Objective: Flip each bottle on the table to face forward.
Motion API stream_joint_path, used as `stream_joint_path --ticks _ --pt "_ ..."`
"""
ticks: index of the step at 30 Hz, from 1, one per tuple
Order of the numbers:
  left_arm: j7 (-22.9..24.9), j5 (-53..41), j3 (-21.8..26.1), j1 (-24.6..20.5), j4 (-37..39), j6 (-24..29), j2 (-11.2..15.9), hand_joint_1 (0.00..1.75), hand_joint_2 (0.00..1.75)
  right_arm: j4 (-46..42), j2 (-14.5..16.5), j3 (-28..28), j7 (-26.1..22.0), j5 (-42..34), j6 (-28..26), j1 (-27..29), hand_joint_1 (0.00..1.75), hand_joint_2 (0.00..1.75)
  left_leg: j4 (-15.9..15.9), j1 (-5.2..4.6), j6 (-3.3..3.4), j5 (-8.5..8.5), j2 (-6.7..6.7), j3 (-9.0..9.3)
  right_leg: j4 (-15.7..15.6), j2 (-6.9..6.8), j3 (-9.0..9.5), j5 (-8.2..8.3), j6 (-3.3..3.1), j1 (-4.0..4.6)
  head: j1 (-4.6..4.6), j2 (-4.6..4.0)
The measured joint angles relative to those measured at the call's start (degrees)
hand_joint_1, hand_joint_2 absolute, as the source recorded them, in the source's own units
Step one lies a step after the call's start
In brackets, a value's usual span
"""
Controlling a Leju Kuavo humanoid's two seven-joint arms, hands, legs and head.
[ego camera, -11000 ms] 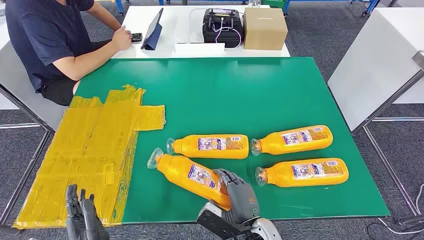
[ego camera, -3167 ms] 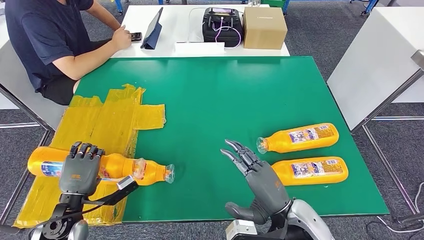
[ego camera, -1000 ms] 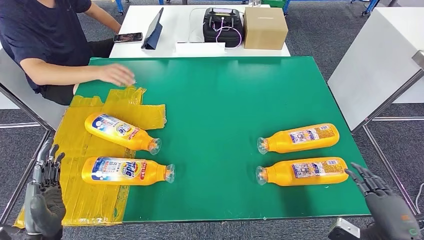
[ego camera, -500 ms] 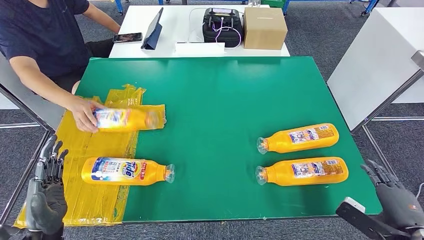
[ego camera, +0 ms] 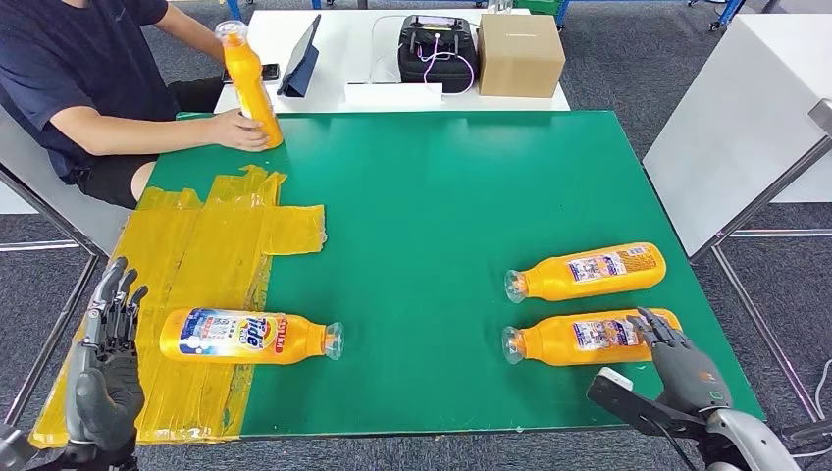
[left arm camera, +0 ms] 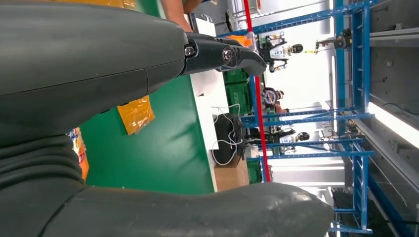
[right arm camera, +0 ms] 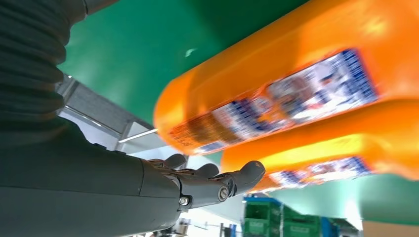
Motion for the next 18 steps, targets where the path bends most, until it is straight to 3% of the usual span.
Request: stream_joint_path --ticks 8,18 --pt "0.2 0.9 0.0 -0.5 0.6 -0.9 0.0 0.00 0.00 3.0 -2.2 4.9 2.0 1.4 0.0 -3.2 0.00 1.75 0.0 -0.03 0.01 0.00 -0.01 0.00 0.0 0.00 0.02 0.00 0.00 -0.02 0.01 0.00" --pt "0.3 1.8 0.0 -0.5 1.0 -1.9 0.0 0.00 0.00 4.5 -5.0 6.0 2.6 1.8 0.0 -4.9 0.00 1.75 0.0 -0.02 0.00 0.00 -0.01 -0.01 0.0 0.00 0.01 0.00 0.00 -0.01 0.00 0.00"
